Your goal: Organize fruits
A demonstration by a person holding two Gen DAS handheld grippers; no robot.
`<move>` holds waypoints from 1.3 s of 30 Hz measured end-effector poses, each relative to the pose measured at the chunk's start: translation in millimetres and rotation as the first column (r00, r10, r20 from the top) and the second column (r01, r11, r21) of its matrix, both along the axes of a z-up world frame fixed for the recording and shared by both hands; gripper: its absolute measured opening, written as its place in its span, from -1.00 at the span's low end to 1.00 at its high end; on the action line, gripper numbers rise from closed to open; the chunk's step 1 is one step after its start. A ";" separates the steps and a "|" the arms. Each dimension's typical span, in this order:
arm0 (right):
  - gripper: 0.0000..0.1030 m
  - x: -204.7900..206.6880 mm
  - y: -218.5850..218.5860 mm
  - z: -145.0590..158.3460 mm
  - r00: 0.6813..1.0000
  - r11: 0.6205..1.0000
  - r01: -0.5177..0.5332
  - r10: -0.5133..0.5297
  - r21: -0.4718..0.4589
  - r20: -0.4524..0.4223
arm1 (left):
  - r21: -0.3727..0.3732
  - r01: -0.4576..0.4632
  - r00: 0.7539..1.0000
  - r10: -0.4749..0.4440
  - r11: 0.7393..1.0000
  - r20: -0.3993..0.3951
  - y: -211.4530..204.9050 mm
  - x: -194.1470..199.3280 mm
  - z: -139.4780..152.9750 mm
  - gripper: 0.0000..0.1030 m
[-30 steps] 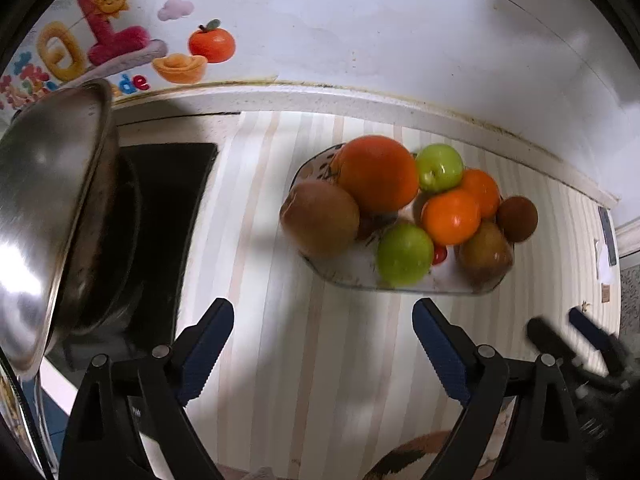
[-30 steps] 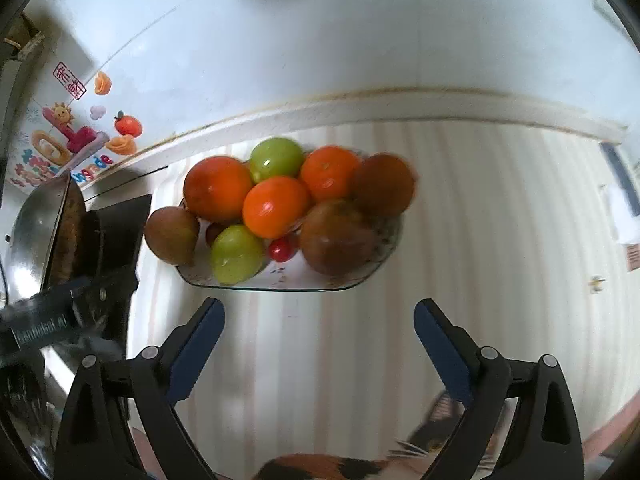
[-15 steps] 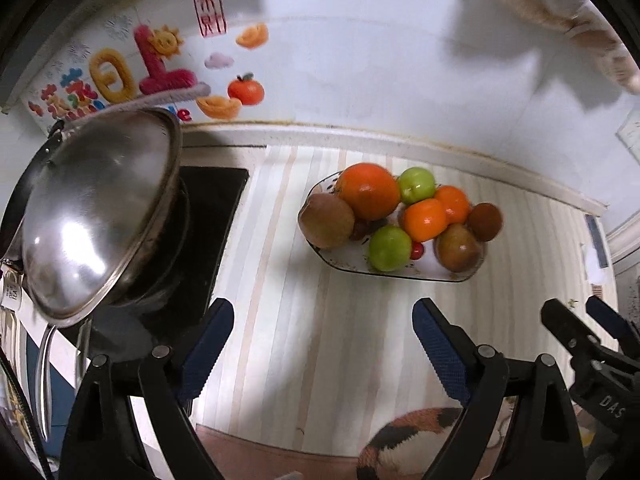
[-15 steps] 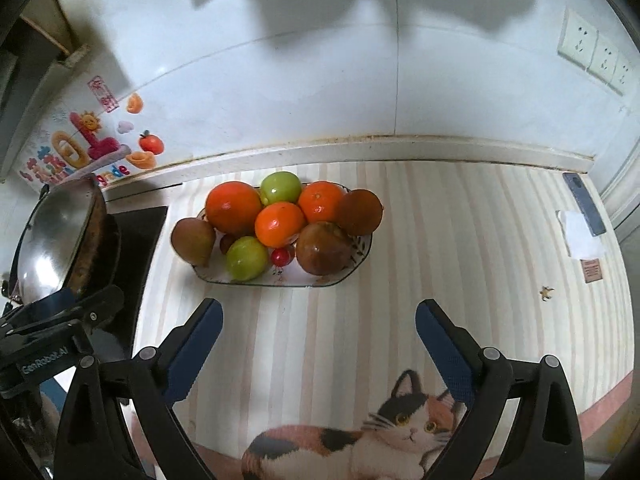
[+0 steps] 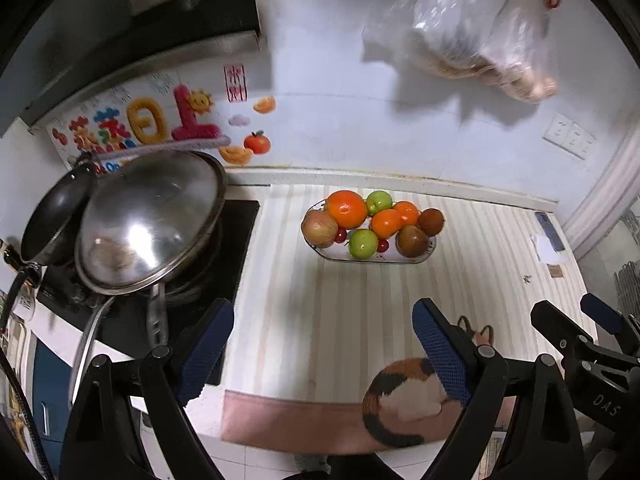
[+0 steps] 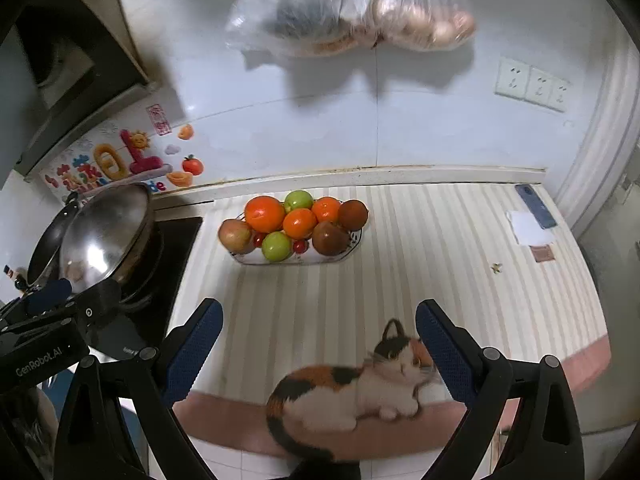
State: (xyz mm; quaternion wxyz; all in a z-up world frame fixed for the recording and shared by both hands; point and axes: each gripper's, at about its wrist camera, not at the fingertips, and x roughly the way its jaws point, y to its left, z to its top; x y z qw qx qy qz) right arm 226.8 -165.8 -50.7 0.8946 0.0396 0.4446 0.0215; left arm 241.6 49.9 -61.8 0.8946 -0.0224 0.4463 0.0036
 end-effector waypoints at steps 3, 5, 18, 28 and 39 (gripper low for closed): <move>0.93 -36.2 7.8 17.0 1.000 1.000 0.013 -0.013 -0.007 0.027 | 0.000 0.018 1.000 -0.018 1.000 0.024 5.5 -28.3 12.4 0.78; 0.93 -59.0 11.4 26.1 0.999 1.000 0.021 -0.021 -0.005 0.044 | 0.004 0.025 0.999 -0.025 1.000 0.034 8.8 -48.8 19.1 0.78; 0.94 -146.7 31.5 60.4 0.994 1.000 -0.011 0.013 -0.018 0.112 | 0.019 0.026 0.996 -0.027 0.999 0.089 15.7 -119.8 35.5 0.78; 0.94 -129.3 16.5 57.7 0.995 1.000 -0.011 0.010 0.009 0.095 | 0.010 0.014 0.997 -0.015 1.000 0.073 10.0 -115.3 28.9 0.81; 0.98 -52.4 4.2 47.4 0.996 1.000 -0.003 0.005 -0.024 0.091 | 0.041 -0.018 0.997 0.015 0.999 0.077 -3.3 -44.1 26.2 0.99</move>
